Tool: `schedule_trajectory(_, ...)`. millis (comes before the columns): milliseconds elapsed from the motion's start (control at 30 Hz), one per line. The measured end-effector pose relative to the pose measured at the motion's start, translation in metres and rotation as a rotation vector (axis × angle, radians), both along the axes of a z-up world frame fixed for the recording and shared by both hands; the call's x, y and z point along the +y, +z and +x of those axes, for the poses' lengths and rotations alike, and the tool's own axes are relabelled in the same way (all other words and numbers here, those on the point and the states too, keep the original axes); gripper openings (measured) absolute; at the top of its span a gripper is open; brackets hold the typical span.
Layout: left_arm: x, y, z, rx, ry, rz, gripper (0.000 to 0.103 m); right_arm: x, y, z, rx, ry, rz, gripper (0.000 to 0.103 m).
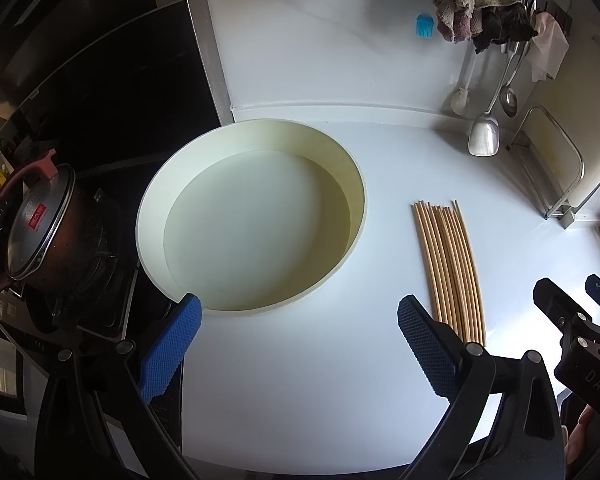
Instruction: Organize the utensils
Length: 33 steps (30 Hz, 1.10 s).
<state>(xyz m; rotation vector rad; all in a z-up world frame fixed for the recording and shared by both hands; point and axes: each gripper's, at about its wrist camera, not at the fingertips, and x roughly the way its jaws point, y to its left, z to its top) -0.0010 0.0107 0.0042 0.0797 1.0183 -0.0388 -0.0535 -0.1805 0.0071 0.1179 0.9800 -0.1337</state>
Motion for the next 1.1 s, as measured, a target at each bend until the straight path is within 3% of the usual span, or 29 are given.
schedule_trajectory(500, -0.001, -0.001, -0.001, 0.002, -0.002, -0.002, 0.097, -0.001, 0.002, -0.003, 0.001, 0.005, 0.0, 0.095)
schedule_trajectory(667, -0.007, -0.009, -0.002, 0.017, -0.02, -0.025, 0.097, -0.019, -0.003, -0.011, -0.003, -0.014, 0.029, 0.095)
schedule_trajectory(833, -0.025, -0.026, -0.003, 0.034, -0.053, -0.039, 0.097, -0.052, -0.022, -0.023, 0.012, -0.043, 0.076, 0.095)
schedule_trajectory(1100, -0.063, -0.069, -0.005, 0.049, -0.099, -0.045, 0.097, -0.093, -0.072, -0.027, 0.057, -0.021, 0.046, 0.095)
